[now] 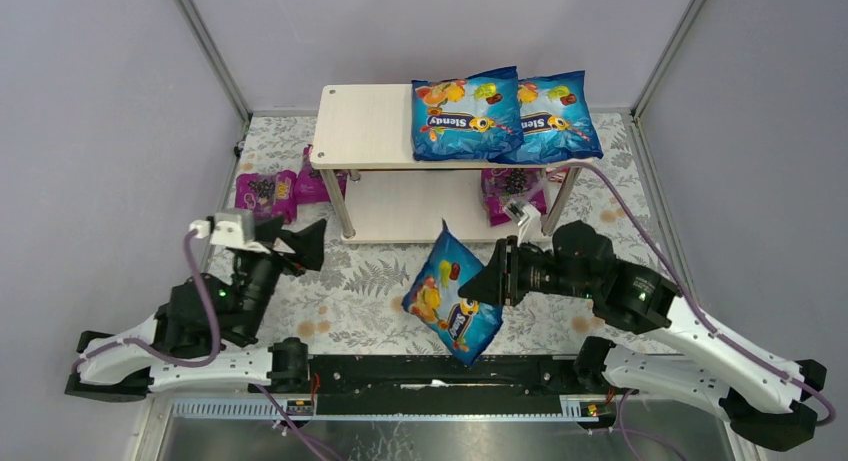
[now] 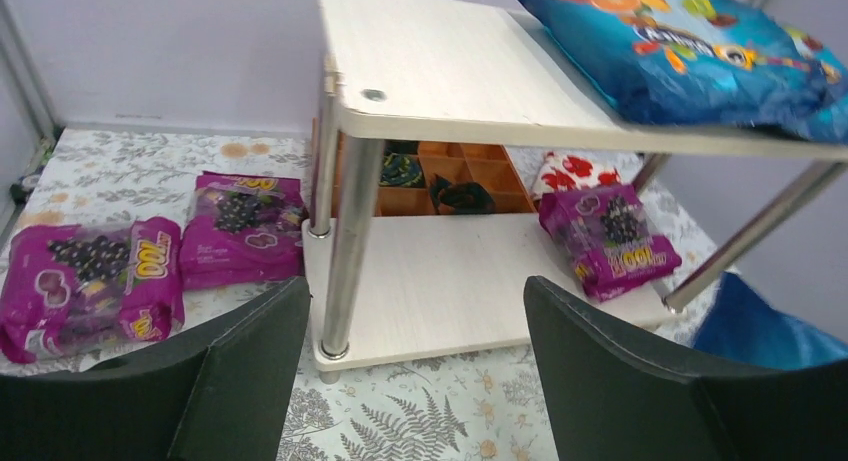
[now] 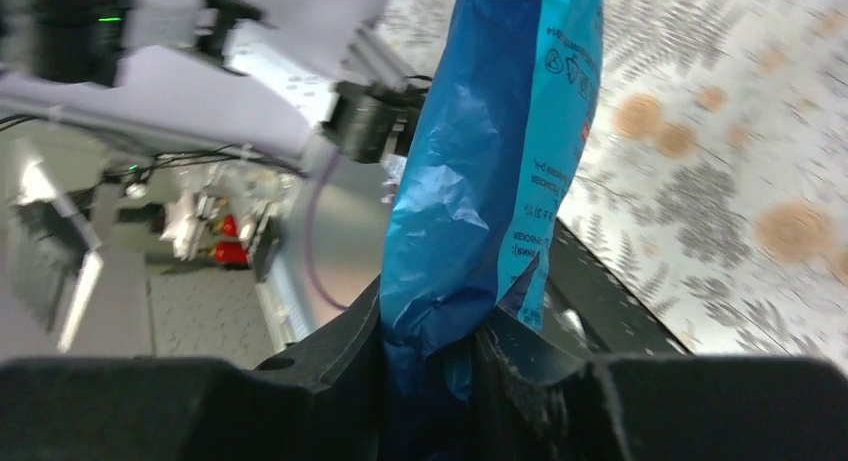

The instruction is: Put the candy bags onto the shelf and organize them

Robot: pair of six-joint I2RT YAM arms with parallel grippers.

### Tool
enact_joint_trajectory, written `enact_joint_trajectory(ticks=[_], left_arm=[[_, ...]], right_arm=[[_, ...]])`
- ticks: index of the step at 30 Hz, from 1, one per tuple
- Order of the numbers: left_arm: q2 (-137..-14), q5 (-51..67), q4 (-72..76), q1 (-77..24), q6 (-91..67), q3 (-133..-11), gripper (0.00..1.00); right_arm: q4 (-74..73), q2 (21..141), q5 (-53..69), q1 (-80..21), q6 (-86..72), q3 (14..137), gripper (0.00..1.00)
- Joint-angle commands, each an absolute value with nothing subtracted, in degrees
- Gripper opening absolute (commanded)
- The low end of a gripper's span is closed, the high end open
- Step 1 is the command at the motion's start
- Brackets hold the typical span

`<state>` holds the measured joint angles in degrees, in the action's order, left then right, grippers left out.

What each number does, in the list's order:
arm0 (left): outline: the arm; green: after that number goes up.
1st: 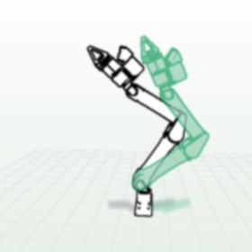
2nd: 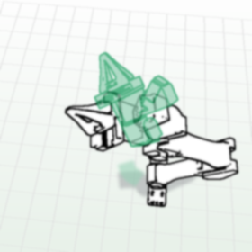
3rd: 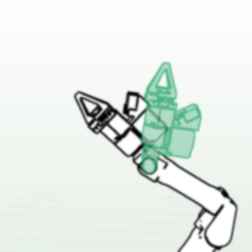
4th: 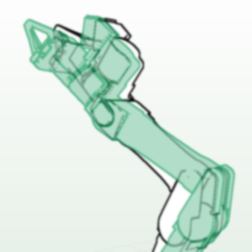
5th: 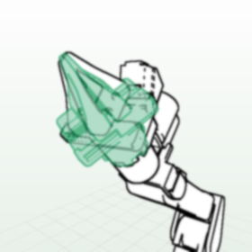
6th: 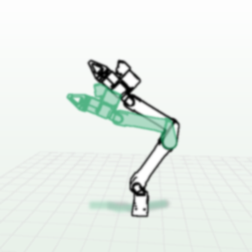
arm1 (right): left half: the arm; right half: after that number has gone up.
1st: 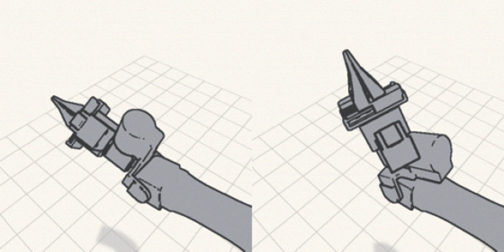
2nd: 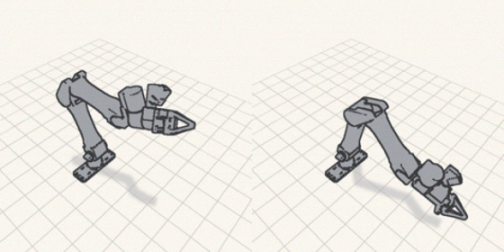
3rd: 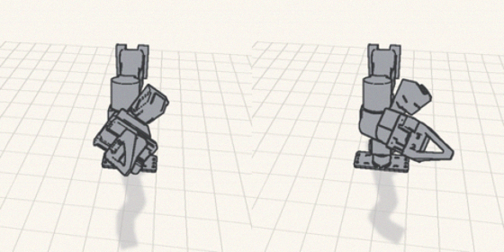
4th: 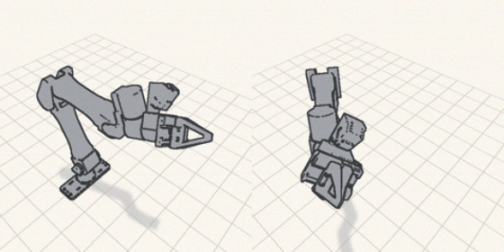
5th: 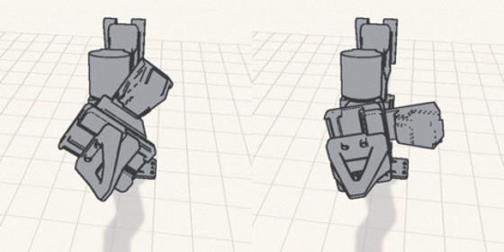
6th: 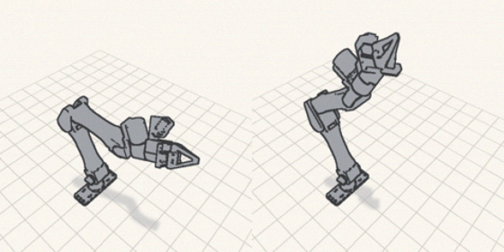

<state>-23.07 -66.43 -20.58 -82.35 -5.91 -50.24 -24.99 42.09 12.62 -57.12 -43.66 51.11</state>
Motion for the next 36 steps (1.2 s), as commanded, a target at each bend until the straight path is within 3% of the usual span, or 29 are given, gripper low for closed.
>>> enact_joint_trajectory(ticks=[1,10,18,24,36], left_arm=[[-16.5,-72.5,-15.9,-82.1,-2.9,-47.9,0.83],[-15.3,-72.7,-19.9,-82.3,-5.6,-47.7,0.83],[-20.7,-70.0,-19.5,-82.3,-5.5,-47.4,0.85],[-21.1,-68.6,-19.8,-82.3,-5.7,-47.0,0.85],[-22.0,-66.8,-19.5,-82.3,-5.2,-46.3,0.85]], right_arm=[[-12.9,44.9,22.8,-57.4,-41.6,65.9,0.0],[-13.6,60.1,21.1,-57.4,-35.6,92.6,0.0],[-18.2,77.8,2.8,-57.4,-29.0,116.9,0.0],[-13.0,88.8,-9.0,-56.5,-28.3,124.7,0.0],[-8.2,100.9,-19.3,-55.9,-35.8,132.4,0.0]])
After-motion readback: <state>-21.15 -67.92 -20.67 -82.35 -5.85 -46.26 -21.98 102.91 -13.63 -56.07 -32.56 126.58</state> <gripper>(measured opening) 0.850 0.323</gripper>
